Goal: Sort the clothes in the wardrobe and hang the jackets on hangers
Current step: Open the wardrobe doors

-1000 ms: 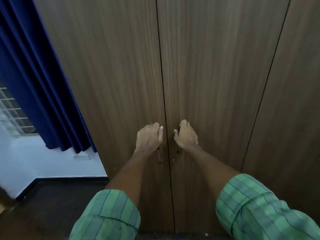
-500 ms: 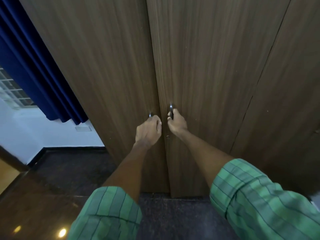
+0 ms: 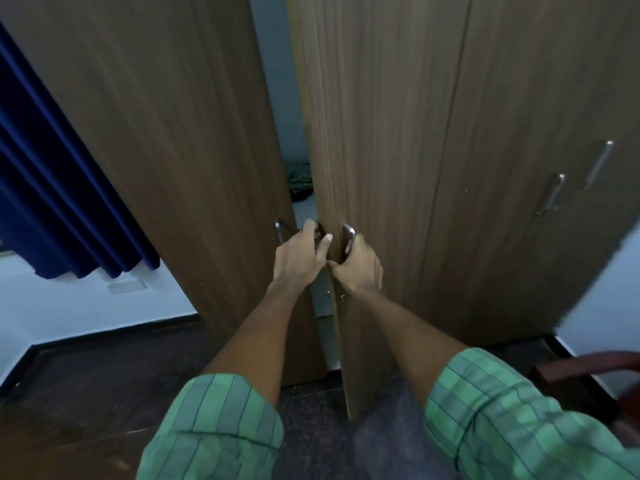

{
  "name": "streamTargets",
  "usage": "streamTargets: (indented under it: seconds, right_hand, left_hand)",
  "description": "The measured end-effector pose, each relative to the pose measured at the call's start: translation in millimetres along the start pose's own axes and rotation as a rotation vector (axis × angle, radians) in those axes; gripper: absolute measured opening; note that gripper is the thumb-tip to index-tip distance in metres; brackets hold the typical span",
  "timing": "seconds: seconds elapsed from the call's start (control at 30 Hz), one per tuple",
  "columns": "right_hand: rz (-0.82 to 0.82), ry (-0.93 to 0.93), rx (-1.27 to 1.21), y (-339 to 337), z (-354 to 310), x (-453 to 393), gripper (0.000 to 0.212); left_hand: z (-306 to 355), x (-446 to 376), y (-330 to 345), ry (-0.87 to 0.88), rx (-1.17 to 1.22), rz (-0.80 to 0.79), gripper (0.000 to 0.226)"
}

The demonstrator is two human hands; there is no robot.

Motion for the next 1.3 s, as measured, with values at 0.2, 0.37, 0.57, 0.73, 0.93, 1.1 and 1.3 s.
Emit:
streamTargets:
  seconds: [0.2, 0.37, 0.57, 0.73, 0.93, 1.1, 1.3]
  right_hand:
    - [0.062, 0.075, 0.018, -55.7, 28.9, 36.1, 0.066]
    - [0.185, 0.158, 0.053, -102.0, 61.0, 54.0, 0.069]
    - [0.157, 0.196, 0.029, -163.5, 116.4, 54.3, 0.050]
    - [0.136, 0.232, -0.026, -196.4, 150.6, 44.2, 0.036]
    - [0.185, 0.325, -0.147, -222.6, 187.8, 28.0, 0.049]
    - [0.222, 0.413, -0.097, -239.0, 203.6, 29.3, 0.057]
    - [0.695, 0.426, 0.342, -240.4, 183.9, 63.6, 0.063]
  left_hand:
    - [45.6, 26.2, 1.8, 0.301, -0.056, 0.067, 0.035]
    - [116.4, 38.4, 9.4, 0.486, 0.044, -0.019, 0.027]
    - [196.9, 42.7, 35.9, 0.681, 0.056, -0.058, 0.029]
    - [246.6, 30.3, 57.6, 0.758, 0.071, -0.076, 0.037]
    - [281.4, 17.2, 94.6, 0.775, 0.138, -0.181, 0.030]
    - [289.7, 11.3, 112.0, 0.773, 0.165, -0.245, 0.027]
    - [279.1, 21.5, 108.8, 0.780, 0.199, -0.252, 0.034]
Point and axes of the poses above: each hand's wrist, its own x-axis away from the middle knuckle, its own y-axis out of the palm, z = x × y, the point moved 4 cm from there along -x, towards the middle knuckle, and after that the axes turned 5 degrees about z, right-handed, at the moved point
